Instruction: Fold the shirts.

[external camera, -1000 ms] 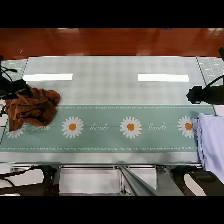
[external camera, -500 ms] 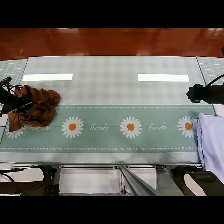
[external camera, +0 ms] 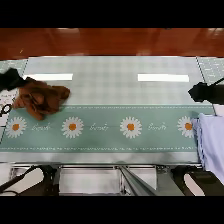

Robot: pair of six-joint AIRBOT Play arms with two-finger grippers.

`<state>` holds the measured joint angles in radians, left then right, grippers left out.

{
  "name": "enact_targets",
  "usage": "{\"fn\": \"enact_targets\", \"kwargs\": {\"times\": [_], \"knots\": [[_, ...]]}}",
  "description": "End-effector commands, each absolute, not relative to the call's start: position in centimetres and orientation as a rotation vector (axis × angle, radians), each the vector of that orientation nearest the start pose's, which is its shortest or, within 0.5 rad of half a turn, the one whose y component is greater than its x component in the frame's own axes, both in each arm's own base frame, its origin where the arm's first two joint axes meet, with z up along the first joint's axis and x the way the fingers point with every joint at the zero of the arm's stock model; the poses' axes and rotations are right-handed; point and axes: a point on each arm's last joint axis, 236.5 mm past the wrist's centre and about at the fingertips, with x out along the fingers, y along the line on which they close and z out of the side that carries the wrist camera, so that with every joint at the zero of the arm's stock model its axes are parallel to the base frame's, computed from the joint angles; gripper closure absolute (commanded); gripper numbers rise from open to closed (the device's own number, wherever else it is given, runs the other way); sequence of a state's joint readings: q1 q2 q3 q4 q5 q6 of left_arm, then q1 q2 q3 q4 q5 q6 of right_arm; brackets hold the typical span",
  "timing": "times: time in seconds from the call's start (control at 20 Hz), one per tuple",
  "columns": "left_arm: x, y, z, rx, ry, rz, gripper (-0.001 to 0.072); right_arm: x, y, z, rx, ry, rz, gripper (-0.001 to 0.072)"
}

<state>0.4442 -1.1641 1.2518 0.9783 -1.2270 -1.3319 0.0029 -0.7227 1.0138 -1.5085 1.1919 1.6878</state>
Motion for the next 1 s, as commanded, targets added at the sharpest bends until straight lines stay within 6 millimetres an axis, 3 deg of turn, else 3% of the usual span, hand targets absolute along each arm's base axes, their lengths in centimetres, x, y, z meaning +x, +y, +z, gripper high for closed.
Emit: {"fn": "enact_targets", "kwargs": {"times": [0.0,0.1,0.3,0.4,0.45,0.6,0.7,0.85,0.95], "knots": [[37.9,-0.2,26.8,-0.412,0.570,-0.234,0.0688,28.4,1.7,16.4,0.152,0.840,0.010,0.0322],[35.3,-3.3,33.9,-0.322,0.393,-0.297,0.0688,27.1,1.7,17.3,0.151,0.819,0.013,0.0322],[29.8,-8.7,45.0,-0.197,0.138,-0.442,0.0688,25.2,1.7,18.5,0.146,0.788,0.019,0.0322],[27.5,-11.6,48.1,-0.207,0.075,-0.540,0.0689,24.7,1.8,19.1,0.155,0.766,0.022,0.0323],[26.6,-13.1,48.8,-0.212,0.059,-0.598,0.0688,24.5,1.9,19.3,0.157,0.757,0.023,0.0323],[25.3,-18.0,47.4,-0.222,0.120,-0.775,0.0688,24.2,1.9,19.2,0.160,0.762,0.022,0.0323],[25.5,-21.6,43.6,-0.239,0.235,-0.881,0.0688,24.2,1.9,19.2,0.163,0.762,0.021,0.0323],[25.9,-26.4,34.2,-0.262,0.460,-0.968,0.0688,24.1,1.9,19.1,0.173,0.768,0.018,0.0323],[26.9,-27.0,26.8,-0.277,0.619,-0.932,0.0687,24.0,1.9,18.8,0.184,0.778,0.014,0.0323]]}}
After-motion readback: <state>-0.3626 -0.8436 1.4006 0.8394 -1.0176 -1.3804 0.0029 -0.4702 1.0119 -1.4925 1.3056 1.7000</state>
